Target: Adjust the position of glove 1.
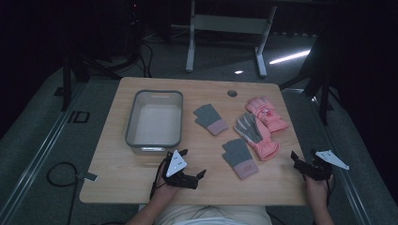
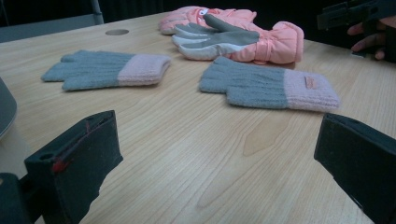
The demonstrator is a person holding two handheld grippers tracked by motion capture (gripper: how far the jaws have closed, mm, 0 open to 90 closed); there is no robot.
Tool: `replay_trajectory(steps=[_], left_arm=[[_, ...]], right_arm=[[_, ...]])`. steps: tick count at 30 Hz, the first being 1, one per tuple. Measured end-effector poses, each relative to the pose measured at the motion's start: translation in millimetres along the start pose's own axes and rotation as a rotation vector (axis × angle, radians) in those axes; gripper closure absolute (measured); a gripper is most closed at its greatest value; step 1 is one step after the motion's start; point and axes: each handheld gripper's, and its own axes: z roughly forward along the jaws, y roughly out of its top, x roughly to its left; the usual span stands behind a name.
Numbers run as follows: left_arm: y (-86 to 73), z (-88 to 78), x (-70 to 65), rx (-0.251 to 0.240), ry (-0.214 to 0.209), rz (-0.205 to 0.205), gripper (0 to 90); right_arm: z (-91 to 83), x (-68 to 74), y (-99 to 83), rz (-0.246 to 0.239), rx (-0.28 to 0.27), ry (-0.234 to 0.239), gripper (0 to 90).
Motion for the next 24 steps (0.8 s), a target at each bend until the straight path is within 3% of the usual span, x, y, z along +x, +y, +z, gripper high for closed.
replay_trajectory(steps=[3, 4, 7, 11, 18, 24], left_arm=[[0.1, 0.3, 0.4, 0.001, 0.005, -0.004, 0.0], [0.0, 0.0, -0.1, -0.005, 0.009, -0.006, 0.0], [0.4, 1.2, 0.2, -0.002, 0.007, -0.006, 0.0], [0.9, 2.4, 0.1, 0.003, -0.012, -0.004, 0.0], [1.0, 2.7, 0.4, 0.002, -0.027, -0.001, 0.0], [1.1, 3.1, -1.9, 0.007, -0.009, 0.014, 0.0]], right_arm=[[0.0, 0.5, 0.0, -0.001, 0.001, -0.006, 14.2], [0.4, 4.5, 0.1, -0.033, 0.006, -0.029, 14.3], [-0.1, 6.0, -0.3, -0.053, -0.001, -0.031, 14.3], [-0.9, 4.4, -0.5, -0.042, -0.008, -0.017, 14.4], [2.0, 6.1, 0.7, -0.044, 0.034, -0.023, 14.3], [4.0, 7.7, 1.2, -0.052, 0.083, -0.025, 14.3]])
